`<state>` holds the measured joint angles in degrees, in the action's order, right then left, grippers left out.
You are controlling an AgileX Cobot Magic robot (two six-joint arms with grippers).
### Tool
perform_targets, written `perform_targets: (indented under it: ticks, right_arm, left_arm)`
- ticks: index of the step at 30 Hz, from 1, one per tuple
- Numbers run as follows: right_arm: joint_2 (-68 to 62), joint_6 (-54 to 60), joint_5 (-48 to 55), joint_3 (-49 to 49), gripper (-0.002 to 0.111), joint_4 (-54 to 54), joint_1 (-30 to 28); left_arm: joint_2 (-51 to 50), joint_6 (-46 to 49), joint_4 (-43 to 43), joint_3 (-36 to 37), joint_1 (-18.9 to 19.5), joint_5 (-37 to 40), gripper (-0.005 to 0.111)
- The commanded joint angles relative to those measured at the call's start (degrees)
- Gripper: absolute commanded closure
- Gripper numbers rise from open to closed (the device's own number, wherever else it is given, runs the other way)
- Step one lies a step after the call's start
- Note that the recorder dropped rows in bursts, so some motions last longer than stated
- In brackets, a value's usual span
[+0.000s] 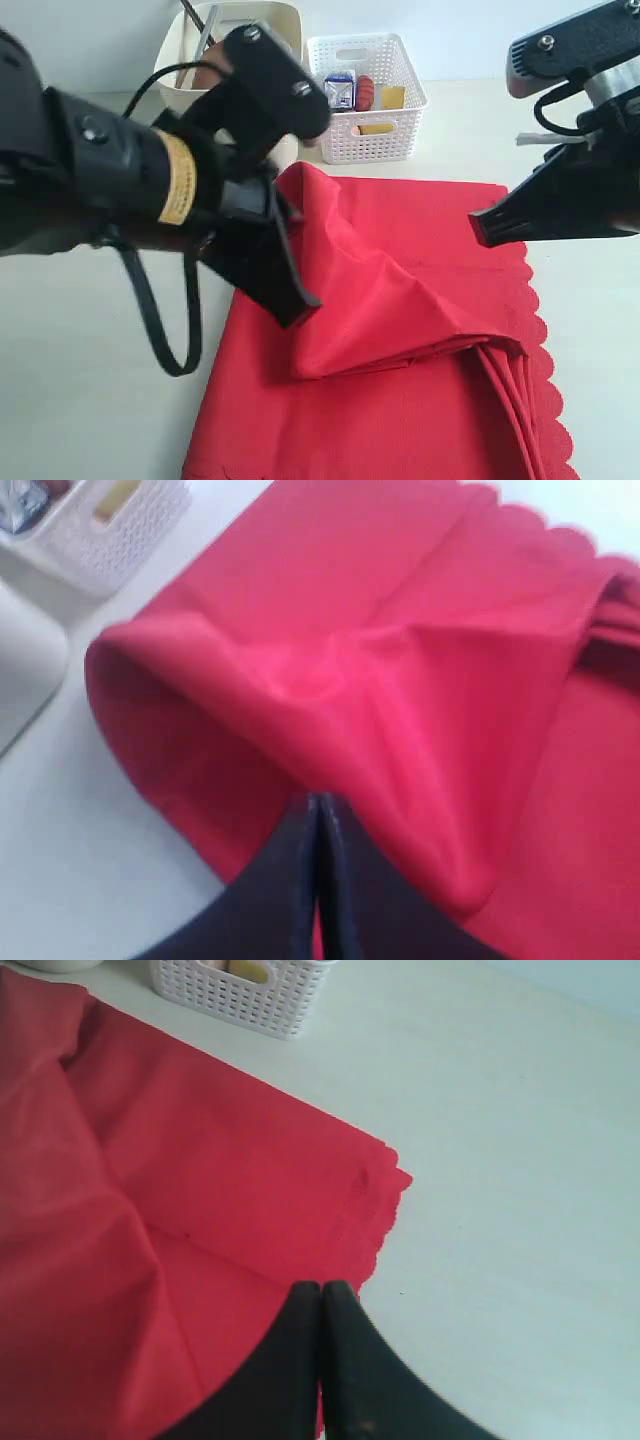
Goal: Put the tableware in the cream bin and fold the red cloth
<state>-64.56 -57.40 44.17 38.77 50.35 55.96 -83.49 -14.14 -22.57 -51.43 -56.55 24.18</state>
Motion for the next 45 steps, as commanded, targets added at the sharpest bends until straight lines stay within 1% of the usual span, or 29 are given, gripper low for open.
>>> perform_targets:
  ticks: [1,3,5,7,9,11,14,16,21,24,27,28,30,32,33,35,38,42,45]
  right_arm:
    - [-2.0,0.5,-2.7,-0.1,0.108,-0.5,-0.2]
    - [-3.0,0.6,-4.5,-0.1,0.108,-1.7,-0.2]
    - [-4.3,2.5,-7.4,-0.1,0.108,-5.2,-0.2]
    - [-6.2,8.4,-10.8,-0.1,0.108,-10.4,-0.2]
    - [-7.9,13.3,-13.0,-0.1,0.108,-14.4,-0.2]
    - [-9.3,14.9,-13.3,-0.1,0.108,-15.8,-0.2]
    - [-10.4,14.9,-12.9,-0.1,0.108,-15.4,-0.2]
    - [-10.5,14.9,-12.8,-0.1,0.108,-14.9,-0.2]
    - [-10.5,14.4,-8.0,-0.1,0.108,-11.1,-0.2]
    - [-10.5,8.2,-2.7,-0.1,0.108,-4.5,-0.2]
    - [-10.5,-0.7,6.1,-0.1,0.108,4.3,-0.2]
    - [-10.5,-3.3,9.9,-0.1,0.108,6.4,-0.2]
    - [-10.5,-6.4,16.0,-0.1,0.108,8.0,-0.2]
    - [-10.5,-6.7,17.0,-0.1,0.108,7.7,-0.2]
    - [-10.5,-6.7,16.5,-0.1,0.108,7.3,-0.2]
    - [-10.5,-6.9,14.1,-0.1,0.108,7.2,-0.2]
    - [-10.5,-6.9,11.2,-0.1,0.108,6.4,-0.2]
    - [-10.5,-6.9,11.0,-0.1,0.108,6.0,-0.2]
    - [-10.5,-6.9,11.0,-0.1,0.108,6.8,-0.2]
  left_arm:
    - [-2.2,-1.7,2.5,9.4,2.7,-11.8,0.106]
    - [-5.0,-1.5,2.5,11.5,2.3,-17.6,0.106]
    - [-8.2,-1.5,2.5,11.7,1.8,-20.3,0.106]
    - [-11.9,-1.5,2.5,10.8,1.4,-20.4,0.106]
    - [-15.2,-0.2,2.4,9.9,1.4,-18.7,0.106]
    - [-17.2,0.3,2.4,9.3,1.4,-16.4,0.106]
    - [-19.4,0.4,1.0,8.7,2.3,-17.7,0.106]
    - [-21.4,1.3,-1.4,7.8,3.0,-21.0,0.106]
    - [-26.5,3.7,-2.5,1.7,4.0,-20.3,0.106]
    - [-27.8,6.0,-2.5,-4.2,4.0,-21.8,0.106]
    - [-28.5,6.8,-2.5,-10.8,4.0,-23.2,0.106]
    - [-28.5,6.8,-2.6,-13.3,4.0,-22.1,0.106]
    - [-27.6,6.9,-2.8,-17.2,4.0,-17.2,0.106]
    - [-26.0,6.9,-4.1,-20.2,4.0,-8.6,0.106]
    - [-25.3,6.9,-4.9,-20.8,4.0,-5.7,0.106]
    - [-23.3,6.4,-6.2,-20.2,4.8,-2.2,0.106]
    - [-21.0,6.4,-6.2,-18.0,6.8,-2.1,0.106]
    - [-20.7,6.4,-6.2,-14.8,9.5,-1.7,0.106]
    - [-22.8,6.3,-6.2,-12.4,9.8,-5.7,0.106]
